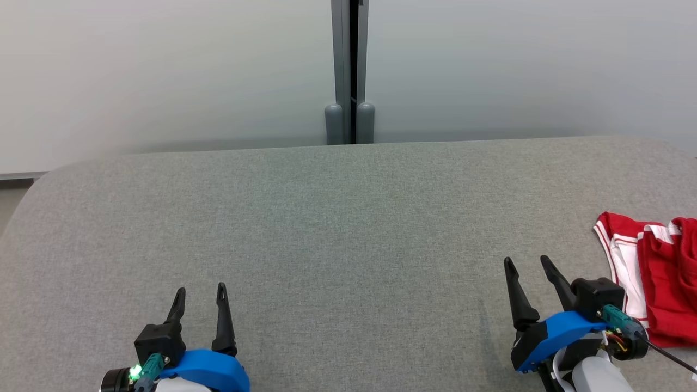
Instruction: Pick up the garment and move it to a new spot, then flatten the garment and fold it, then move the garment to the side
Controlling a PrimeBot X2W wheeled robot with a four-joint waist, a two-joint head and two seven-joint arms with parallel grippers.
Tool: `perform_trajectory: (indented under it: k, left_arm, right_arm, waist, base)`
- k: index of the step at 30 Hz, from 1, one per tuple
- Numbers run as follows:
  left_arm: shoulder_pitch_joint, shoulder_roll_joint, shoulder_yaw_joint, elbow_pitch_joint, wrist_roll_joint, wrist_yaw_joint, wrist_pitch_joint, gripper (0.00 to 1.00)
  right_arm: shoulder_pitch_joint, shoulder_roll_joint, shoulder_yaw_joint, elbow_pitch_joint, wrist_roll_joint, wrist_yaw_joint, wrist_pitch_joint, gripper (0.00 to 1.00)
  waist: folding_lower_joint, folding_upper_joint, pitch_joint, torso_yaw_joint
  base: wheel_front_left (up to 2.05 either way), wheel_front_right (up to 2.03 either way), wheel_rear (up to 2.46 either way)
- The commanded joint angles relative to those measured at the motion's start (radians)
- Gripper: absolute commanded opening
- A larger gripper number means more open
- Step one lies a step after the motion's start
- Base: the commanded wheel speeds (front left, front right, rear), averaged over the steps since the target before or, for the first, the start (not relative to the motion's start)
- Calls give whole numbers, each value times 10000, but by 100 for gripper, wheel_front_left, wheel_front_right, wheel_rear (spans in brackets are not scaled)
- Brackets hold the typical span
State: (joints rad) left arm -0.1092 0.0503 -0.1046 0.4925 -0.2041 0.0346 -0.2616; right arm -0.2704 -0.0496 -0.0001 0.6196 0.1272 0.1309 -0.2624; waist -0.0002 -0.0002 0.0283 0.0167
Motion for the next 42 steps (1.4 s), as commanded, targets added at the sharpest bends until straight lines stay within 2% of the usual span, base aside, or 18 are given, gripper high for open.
perform_trajectory:
  k: [1,15,16,20,42]
  left_arm:
    - [65,2,72,-83,-37,-66,-44,100]
    - [371,2,226,-153,-214,-277,-44,100]
    - [282,0,221,-102,-235,-270,2,0]
    - [527,-11,228,212,-282,-270,75,0]
    - [349,-7,763,-520,-3989,-644,1064,0]
  right_arm:
    - [176,-26,21,25,67,-4,-28,100]
    - [366,-23,105,85,240,-4,-28,100]
    - [196,-2,89,70,196,0,1,0]
    - [368,25,72,366,230,0,78,0]
    - [697,13,-260,-759,4159,0,1072,0]
  waist:
    - [2,2,-63,-58]
    - [2,2,-330,-104]
    - [2,2,-332,-104]
    - [2,2,-335,-104]
    - [2,2,-321,-114]
  base:
    - [0,0,0]
    - [0,0,0]
    - [0,0,0]
    - [0,0,0]
    - [0,0,0]
